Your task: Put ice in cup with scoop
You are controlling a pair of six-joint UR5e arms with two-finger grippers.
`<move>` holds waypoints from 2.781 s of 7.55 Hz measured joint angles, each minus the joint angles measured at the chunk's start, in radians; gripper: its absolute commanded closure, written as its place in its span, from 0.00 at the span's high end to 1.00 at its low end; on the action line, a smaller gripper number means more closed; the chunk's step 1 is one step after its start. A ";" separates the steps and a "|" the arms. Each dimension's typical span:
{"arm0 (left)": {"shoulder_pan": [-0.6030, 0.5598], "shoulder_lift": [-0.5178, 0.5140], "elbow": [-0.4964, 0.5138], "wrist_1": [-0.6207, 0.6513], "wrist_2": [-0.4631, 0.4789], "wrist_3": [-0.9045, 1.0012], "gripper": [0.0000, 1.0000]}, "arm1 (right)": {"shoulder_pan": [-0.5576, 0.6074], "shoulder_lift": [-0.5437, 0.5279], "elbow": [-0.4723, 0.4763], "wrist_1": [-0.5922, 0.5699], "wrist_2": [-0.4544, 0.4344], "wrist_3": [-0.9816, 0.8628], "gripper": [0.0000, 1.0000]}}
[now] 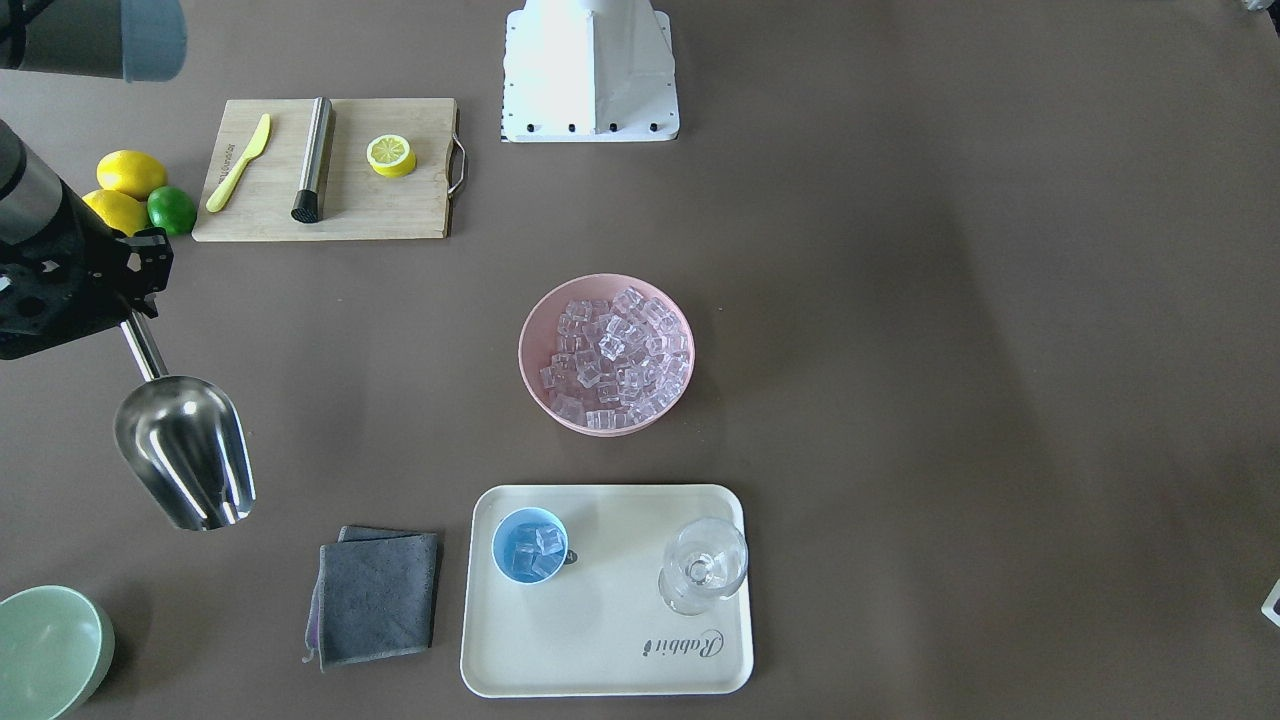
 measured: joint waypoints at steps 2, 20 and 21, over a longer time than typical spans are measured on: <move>-0.005 0.008 -0.003 -0.002 0.000 -0.030 0.99 | 0.040 -0.191 0.058 0.158 0.015 0.221 0.00; -0.005 0.013 -0.017 -0.002 -0.001 -0.038 0.99 | 0.368 -0.623 -0.192 0.757 0.124 0.049 1.00; -0.005 0.013 -0.017 -0.002 -0.001 -0.038 0.99 | 0.437 -0.606 -0.139 0.577 0.126 -0.094 1.00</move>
